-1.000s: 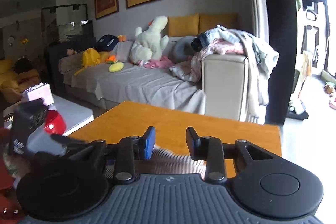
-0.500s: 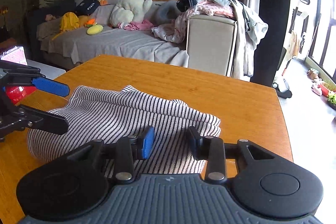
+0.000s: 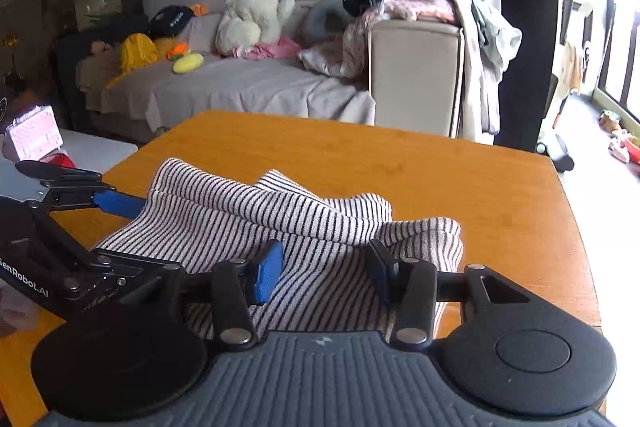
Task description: Fold clothes
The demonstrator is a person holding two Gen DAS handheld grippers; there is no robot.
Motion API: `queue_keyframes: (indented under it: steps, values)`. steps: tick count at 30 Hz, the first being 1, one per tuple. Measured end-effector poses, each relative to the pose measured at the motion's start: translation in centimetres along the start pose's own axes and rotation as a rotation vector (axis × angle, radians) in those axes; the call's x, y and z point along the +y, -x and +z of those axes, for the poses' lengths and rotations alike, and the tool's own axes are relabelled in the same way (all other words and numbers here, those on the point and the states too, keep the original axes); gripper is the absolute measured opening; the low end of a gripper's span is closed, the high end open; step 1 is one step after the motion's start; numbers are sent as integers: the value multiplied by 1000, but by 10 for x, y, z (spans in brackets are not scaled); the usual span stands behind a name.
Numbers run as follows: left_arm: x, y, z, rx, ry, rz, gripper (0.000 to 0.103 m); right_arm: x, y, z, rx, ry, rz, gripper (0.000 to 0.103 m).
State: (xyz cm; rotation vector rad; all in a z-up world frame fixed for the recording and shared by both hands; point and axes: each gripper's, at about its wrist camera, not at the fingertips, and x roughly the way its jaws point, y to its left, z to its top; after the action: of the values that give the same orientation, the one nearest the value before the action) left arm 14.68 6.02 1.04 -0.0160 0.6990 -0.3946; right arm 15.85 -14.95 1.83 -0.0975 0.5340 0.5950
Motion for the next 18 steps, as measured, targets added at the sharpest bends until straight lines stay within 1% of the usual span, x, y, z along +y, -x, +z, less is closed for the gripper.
queue_keyframes:
  steps: [3,4,6,8,9,12,13,16,18]
  values:
    - [1,1,-1,4,4,5,96,2,1,-6,16,-9,-11,50]
    - [1,1,-1,4,3,5,96,2,1,-7,22,-12,-15,54]
    - [1,1,-2,1,3,4,96,3,3,-11,31,-21,-22,63]
    - [1,1,-2,-2,7,2,97,3,25,-19,16,-69,-23,80]
    - [1,1,-2,-4,9,2,97,2,36,-23,10,-95,-23,83]
    - [5,-3,-3,0,38,-12,98,-6,60,-41,27,-235,-9,84]
    - [6,-4,-3,3,53,-18,98,-10,63,-48,44,-299,3,84]
    - [9,-7,-3,11,90,-30,98,-16,58,-69,91,-484,65,84]
    - [11,-8,-3,14,105,-35,98,-10,44,-71,83,-527,74,84]
